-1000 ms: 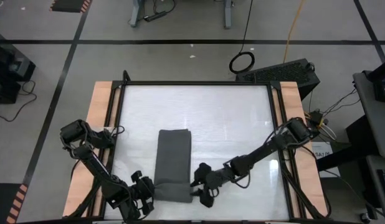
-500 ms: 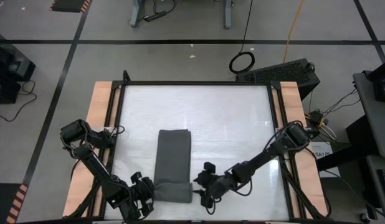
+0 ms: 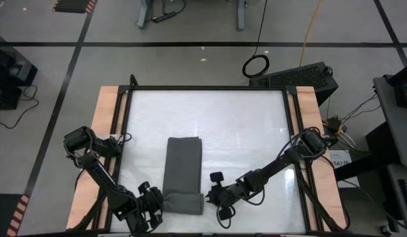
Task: Roll towel into tight, uniform cylinder
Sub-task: Roll the gray towel
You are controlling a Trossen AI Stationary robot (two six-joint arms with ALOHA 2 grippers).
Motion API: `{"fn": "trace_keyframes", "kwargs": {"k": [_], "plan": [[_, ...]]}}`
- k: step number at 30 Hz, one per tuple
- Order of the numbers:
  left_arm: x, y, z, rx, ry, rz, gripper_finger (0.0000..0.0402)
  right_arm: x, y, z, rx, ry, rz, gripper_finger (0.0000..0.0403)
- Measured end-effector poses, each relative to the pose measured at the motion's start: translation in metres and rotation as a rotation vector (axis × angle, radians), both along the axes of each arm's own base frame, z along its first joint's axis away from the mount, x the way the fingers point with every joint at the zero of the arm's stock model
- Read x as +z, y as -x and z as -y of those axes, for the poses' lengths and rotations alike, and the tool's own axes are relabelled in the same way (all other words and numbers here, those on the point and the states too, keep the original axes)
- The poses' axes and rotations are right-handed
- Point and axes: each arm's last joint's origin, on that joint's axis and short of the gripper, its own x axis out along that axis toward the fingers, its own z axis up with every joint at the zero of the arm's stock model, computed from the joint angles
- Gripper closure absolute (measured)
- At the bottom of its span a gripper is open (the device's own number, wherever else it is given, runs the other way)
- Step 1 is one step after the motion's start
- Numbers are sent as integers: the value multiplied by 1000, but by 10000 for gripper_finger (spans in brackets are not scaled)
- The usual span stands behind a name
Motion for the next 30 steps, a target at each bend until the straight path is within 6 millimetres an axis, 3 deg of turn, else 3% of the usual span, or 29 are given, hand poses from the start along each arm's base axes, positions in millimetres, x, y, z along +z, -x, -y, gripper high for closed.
{"fn": "trace_keyframes", "kwargs": {"k": [4, 11, 15, 25, 30], "plan": [[0, 0, 0, 2, -5, 7, 387, 0, -4, -1, 58, 62, 62, 308], [0, 0, 1, -1, -2, 10, 387, -12, -12, -5, 108, 109, 139, 231], [0, 1, 2, -4, 1, 12, 387, -19, -14, -6, 141, 127, 154, 224], [1, 1, 4, -7, 19, 24, 387, -33, -22, -8, 117, 39, 207, 328], [3, -2, 9, -7, 72, 62, 387, -32, -27, -2, 51, -139, 173, 394]]}}
